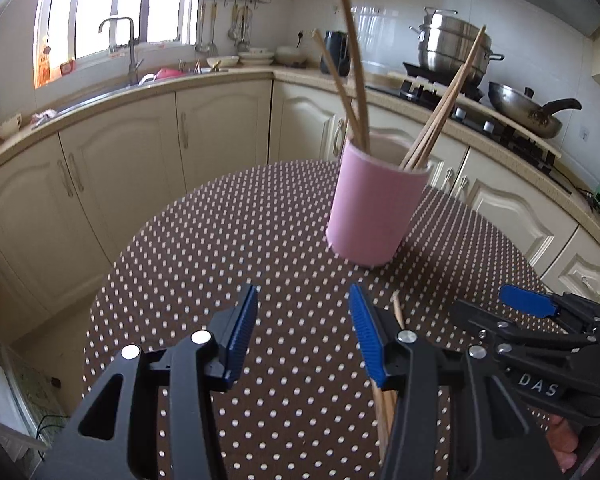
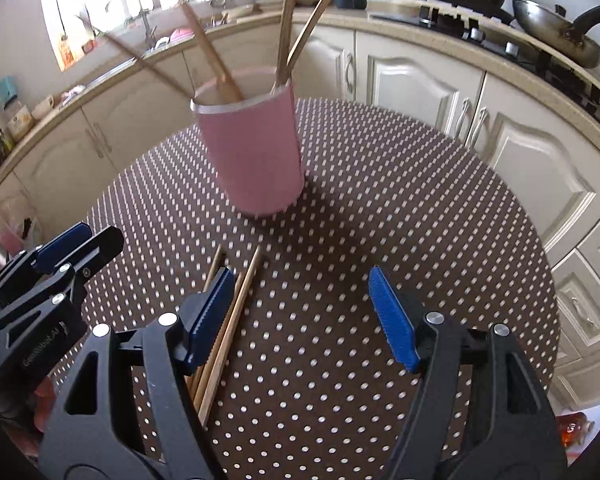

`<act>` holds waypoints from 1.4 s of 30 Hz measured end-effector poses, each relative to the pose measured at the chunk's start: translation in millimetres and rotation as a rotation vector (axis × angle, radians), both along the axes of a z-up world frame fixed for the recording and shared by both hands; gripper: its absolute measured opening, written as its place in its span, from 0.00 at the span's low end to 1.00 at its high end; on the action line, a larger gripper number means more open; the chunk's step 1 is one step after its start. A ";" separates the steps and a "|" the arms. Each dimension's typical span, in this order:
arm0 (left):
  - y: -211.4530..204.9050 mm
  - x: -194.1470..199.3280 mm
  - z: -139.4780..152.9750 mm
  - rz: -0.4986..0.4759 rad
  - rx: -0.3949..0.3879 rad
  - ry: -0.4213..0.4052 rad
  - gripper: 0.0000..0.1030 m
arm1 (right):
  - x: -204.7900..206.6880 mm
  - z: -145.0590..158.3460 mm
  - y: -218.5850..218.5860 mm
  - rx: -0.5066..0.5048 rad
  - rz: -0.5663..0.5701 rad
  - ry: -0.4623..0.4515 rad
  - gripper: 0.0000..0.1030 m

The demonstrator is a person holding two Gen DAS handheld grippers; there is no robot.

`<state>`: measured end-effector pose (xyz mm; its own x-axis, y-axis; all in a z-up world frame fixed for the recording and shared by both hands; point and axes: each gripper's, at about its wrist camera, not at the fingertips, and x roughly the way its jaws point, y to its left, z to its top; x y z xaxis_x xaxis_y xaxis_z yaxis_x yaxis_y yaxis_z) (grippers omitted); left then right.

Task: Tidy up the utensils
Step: 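Withdraw both open grippers from the cup to the chopstick pile, then grasp a chopstick with the right gripper while the left gripper grasps another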

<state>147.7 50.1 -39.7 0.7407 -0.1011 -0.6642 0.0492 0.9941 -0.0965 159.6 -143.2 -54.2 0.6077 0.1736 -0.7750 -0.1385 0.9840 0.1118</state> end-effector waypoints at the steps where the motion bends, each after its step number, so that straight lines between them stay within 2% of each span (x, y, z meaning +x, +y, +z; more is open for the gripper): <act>1: 1.7 -0.8 -3.3 0.001 -0.004 0.009 0.46 | -0.2 -3.5 2.0 -0.004 0.005 0.008 0.67; 12: 11.0 -6.0 -26.1 0.002 -0.025 0.074 0.51 | -0.6 -36.0 26.6 -0.071 0.042 0.081 0.67; 20: 14.2 -13.5 -39.6 0.001 -0.054 0.111 0.52 | -0.5 -39.9 34.0 -0.102 0.030 0.070 0.67; 23: 15.9 -12.2 -40.3 0.001 -0.065 0.117 0.52 | 0.8 -41.9 41.4 -0.142 0.034 0.076 0.67; 25: 15.2 -12.1 -40.5 -0.003 -0.067 0.117 0.52 | -0.8 -40.6 43.6 -0.130 0.046 0.069 0.58; 26: 14.5 -11.9 -39.8 -0.005 -0.066 0.118 0.52 | -1.8 -39.4 45.0 -0.114 0.065 0.071 0.43; 27: 14.0 -11.6 -40.1 -0.007 -0.066 0.119 0.52 | -3.8 -38.1 48.2 -0.122 0.082 0.061 0.20; 28: 13.4 -11.2 -40.3 -0.007 -0.065 0.121 0.52 | -5.3 -37.6 51.2 -0.130 0.098 0.054 0.12; 30: 12.6 -11.2 -40.3 -0.008 -0.063 0.121 0.52 | -8.1 -37.8 52.3 -0.126 0.110 0.044 0.08; 32: 10.8 -11.0 -39.7 -0.012 -0.062 0.120 0.53 | -9.5 -37.6 47.5 -0.072 0.123 0.054 0.06; 36: 2.8 -9.8 -38.8 -0.033 -0.059 0.127 0.54 | -11.6 -36.3 34.6 0.007 0.123 0.071 0.06; 42: -20.1 -6.0 -41.6 -0.081 -0.030 0.154 0.54 | -9.3 -34.7 14.5 0.056 0.078 0.079 0.06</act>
